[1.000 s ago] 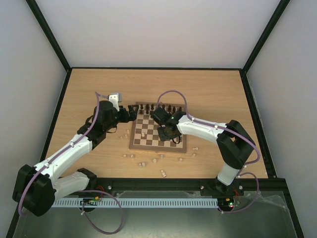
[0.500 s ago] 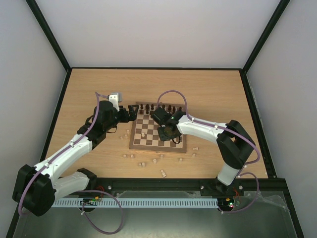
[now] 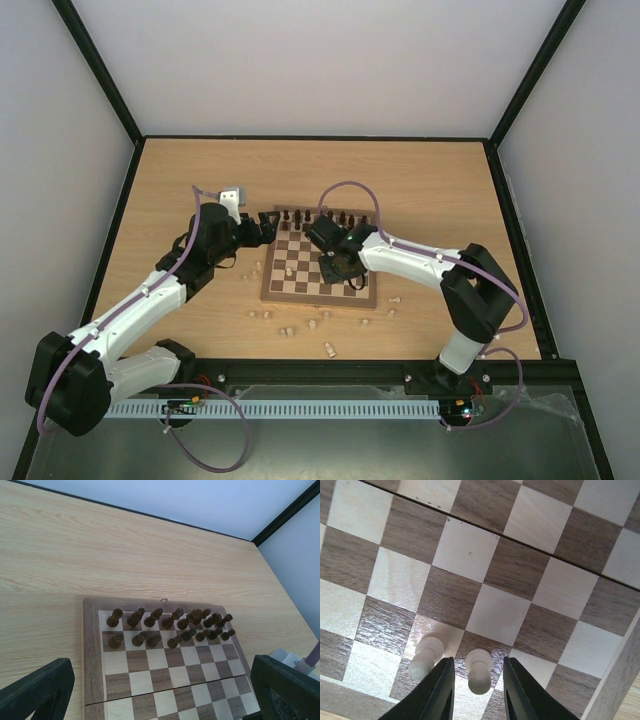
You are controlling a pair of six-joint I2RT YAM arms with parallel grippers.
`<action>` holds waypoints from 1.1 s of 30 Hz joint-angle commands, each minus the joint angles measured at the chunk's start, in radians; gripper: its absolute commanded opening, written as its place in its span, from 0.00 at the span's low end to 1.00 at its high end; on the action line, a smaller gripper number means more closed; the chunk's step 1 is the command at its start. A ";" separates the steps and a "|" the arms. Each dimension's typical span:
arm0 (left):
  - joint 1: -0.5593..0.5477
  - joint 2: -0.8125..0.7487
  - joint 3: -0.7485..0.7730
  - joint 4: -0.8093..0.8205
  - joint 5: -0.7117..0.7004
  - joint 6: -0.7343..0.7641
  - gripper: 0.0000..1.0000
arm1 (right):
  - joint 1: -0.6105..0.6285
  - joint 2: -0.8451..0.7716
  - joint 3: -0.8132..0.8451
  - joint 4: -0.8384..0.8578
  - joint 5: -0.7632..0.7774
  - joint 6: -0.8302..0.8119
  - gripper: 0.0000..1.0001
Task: Set up the chess pieces on the board
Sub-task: Place the chess piece on the chessboard, then pick up the chess piece at the center of the board.
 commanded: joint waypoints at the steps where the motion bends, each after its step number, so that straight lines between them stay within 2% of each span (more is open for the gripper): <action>1: -0.005 -0.017 0.028 -0.011 0.000 -0.001 1.00 | 0.006 -0.062 -0.012 -0.027 0.030 0.014 0.30; 10: -0.004 -0.018 0.026 -0.010 -0.002 0.000 1.00 | 0.006 -0.255 -0.046 -0.016 0.108 0.035 0.51; 13: -0.005 -0.016 0.025 -0.009 -0.003 -0.002 0.99 | 0.006 -0.324 -0.067 -0.022 0.098 0.041 0.69; 15: -0.005 -0.014 0.024 -0.007 -0.002 -0.002 0.99 | 0.006 -0.359 -0.093 -0.028 0.095 0.048 0.99; 28: -0.005 -0.007 0.026 -0.002 0.024 -0.005 1.00 | 0.009 -0.556 -0.362 -0.033 -0.058 0.179 0.99; 33: -0.005 -0.009 0.026 -0.002 0.029 -0.007 0.99 | 0.023 -0.594 -0.427 -0.023 -0.074 0.240 0.90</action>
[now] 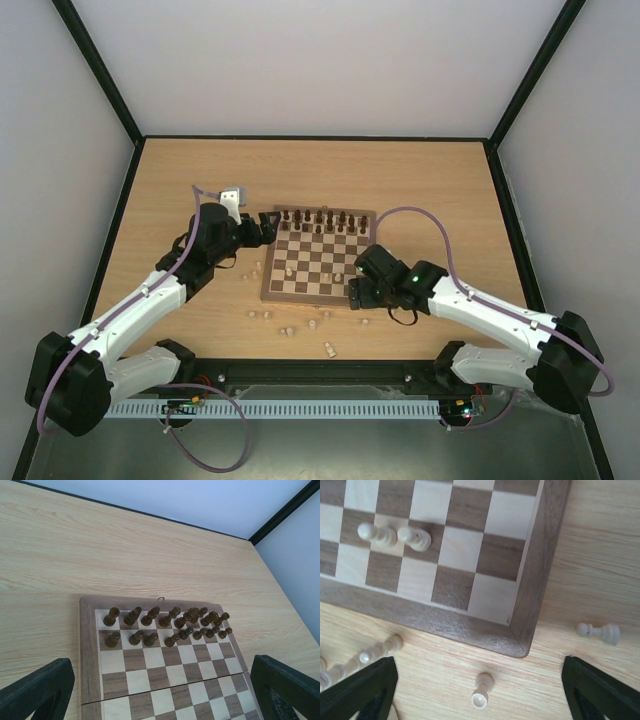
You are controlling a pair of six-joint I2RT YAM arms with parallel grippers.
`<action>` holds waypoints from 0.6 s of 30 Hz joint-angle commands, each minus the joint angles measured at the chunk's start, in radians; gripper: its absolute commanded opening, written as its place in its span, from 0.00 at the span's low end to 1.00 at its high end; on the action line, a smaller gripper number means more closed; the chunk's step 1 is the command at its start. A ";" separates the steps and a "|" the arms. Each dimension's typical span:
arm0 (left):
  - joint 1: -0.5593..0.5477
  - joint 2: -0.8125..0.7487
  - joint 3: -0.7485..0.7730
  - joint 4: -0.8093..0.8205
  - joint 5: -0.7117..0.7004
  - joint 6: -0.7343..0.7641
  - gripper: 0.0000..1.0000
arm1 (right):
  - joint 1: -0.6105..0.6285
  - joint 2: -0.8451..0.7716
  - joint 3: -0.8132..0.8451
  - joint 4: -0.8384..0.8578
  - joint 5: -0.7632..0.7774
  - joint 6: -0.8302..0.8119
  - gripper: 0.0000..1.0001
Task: Set up the chess pieces on the board
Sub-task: Pick up the chess piece at the center of the board.
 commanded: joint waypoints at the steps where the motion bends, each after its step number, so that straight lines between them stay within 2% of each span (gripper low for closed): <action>1: -0.005 -0.009 0.026 -0.002 0.014 -0.005 0.99 | 0.020 -0.033 -0.049 -0.015 -0.035 0.083 0.86; 6: -0.005 -0.012 0.026 -0.003 0.011 -0.005 0.99 | 0.083 -0.009 -0.071 -0.030 -0.006 0.142 0.71; 11: -0.005 -0.016 0.025 -0.002 0.015 -0.005 1.00 | 0.170 0.073 -0.063 -0.049 0.049 0.201 0.51; 18: -0.005 -0.022 0.025 -0.005 0.013 -0.003 0.99 | 0.208 0.160 -0.067 -0.046 0.060 0.224 0.40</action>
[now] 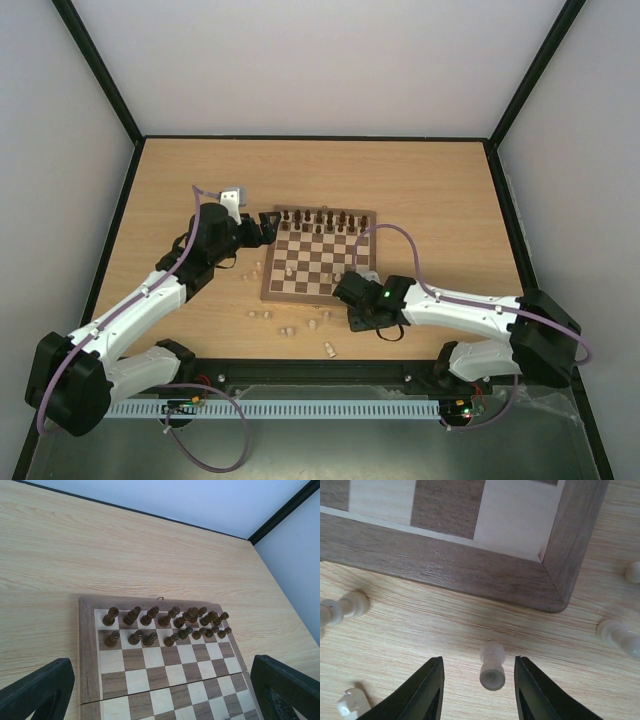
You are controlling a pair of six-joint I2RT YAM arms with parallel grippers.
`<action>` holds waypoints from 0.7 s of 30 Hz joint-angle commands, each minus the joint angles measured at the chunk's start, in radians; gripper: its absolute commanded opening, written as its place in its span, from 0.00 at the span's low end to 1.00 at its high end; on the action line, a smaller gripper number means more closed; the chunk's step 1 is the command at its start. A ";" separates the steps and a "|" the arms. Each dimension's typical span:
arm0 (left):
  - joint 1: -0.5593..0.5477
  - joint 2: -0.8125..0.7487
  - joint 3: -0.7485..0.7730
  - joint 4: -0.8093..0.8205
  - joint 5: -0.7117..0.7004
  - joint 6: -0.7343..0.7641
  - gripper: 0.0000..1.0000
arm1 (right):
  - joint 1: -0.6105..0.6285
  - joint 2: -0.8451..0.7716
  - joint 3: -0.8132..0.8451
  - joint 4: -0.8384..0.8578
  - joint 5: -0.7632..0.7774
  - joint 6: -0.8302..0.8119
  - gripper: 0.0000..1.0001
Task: Set up the chess pieces on the board
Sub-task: Pick up the chess piece at the center of the board.
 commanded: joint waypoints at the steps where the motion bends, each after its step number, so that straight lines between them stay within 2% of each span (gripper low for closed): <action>1: -0.004 -0.023 0.025 -0.005 0.010 -0.001 0.99 | 0.014 0.033 -0.011 -0.046 0.032 0.035 0.39; 15: -0.005 -0.017 0.025 -0.003 0.008 -0.001 1.00 | 0.015 0.066 -0.032 -0.045 0.023 0.029 0.23; 19: -0.005 -0.015 0.024 -0.001 0.008 0.000 1.00 | 0.015 0.052 -0.034 -0.052 0.029 0.029 0.12; 21: -0.005 -0.013 0.025 0.000 0.009 0.000 1.00 | 0.016 0.028 -0.033 -0.058 0.038 0.032 0.09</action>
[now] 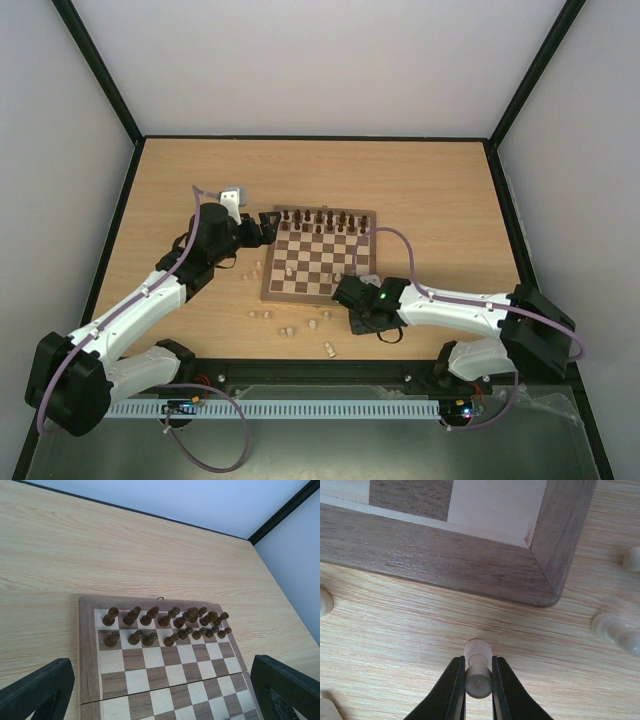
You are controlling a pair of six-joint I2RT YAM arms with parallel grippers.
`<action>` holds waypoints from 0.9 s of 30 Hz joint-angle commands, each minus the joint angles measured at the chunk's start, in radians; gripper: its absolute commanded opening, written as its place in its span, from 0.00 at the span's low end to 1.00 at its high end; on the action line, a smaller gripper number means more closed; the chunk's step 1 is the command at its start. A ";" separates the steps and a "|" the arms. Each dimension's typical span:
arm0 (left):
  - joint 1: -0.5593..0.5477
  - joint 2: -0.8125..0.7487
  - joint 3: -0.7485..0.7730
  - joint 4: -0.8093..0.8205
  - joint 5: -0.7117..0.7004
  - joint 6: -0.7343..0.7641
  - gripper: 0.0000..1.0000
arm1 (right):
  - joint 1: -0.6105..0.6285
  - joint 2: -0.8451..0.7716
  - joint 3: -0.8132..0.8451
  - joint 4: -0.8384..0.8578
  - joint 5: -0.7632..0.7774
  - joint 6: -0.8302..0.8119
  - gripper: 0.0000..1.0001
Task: Set up the chess pieces on the board
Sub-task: Pick up the chess piece at the center of the board, then place the chess piece on the chessboard.
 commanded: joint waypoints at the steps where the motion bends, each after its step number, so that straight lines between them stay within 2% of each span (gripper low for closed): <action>1: -0.005 -0.012 0.025 0.000 0.010 -0.001 1.00 | 0.006 -0.037 -0.008 -0.068 0.037 0.016 0.09; 10: -0.005 -0.009 0.024 0.002 0.011 -0.001 1.00 | -0.011 -0.101 0.099 -0.204 0.158 0.012 0.11; 17: -0.005 -0.010 0.025 0.000 0.011 -0.001 0.99 | -0.109 -0.083 0.144 -0.175 0.122 -0.076 0.10; 27: -0.005 -0.012 0.024 -0.001 0.011 -0.001 0.99 | -0.139 0.021 0.218 -0.146 0.122 -0.135 0.09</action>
